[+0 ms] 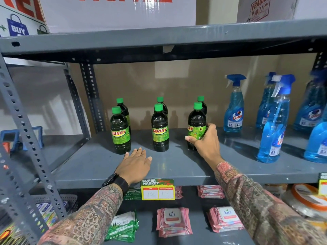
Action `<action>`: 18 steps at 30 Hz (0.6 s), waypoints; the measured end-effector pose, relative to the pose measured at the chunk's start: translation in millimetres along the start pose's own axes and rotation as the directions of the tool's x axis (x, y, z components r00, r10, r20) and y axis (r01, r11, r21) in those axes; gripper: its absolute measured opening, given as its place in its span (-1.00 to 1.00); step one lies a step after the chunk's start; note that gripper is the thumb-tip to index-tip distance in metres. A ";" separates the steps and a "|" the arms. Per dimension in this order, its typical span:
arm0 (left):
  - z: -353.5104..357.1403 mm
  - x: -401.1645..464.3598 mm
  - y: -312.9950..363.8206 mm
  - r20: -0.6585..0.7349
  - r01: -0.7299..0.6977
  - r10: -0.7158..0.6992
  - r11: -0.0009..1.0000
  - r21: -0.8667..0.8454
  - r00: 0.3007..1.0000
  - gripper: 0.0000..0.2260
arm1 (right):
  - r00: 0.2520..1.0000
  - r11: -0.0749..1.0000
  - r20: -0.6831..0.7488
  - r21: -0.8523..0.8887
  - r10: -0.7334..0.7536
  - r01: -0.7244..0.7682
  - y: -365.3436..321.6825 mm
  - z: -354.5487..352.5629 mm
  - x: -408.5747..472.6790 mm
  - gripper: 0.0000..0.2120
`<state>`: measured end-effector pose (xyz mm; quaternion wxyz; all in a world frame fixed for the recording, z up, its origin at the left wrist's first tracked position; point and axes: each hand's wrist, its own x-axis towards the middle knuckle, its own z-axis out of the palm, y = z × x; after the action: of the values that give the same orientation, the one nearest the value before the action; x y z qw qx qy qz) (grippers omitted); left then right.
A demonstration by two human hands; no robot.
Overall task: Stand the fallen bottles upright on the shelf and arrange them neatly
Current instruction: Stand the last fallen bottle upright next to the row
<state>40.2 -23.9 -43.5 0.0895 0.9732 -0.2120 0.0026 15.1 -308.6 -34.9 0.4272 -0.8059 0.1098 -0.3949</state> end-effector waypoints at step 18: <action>-0.1 0.3 -0.6 -0.001 -0.002 0.002 1.000 -0.003 1.000 -0.40 | 0.997 0.999 0.079 0.043 -0.007 0.004 1.7 -1.5 -0.1 -0.37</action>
<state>40.7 -23.5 -43.5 0.0914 0.9728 -0.2131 0.0029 14.2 -310.5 -35.8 0.4473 -0.8119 0.0818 -0.3660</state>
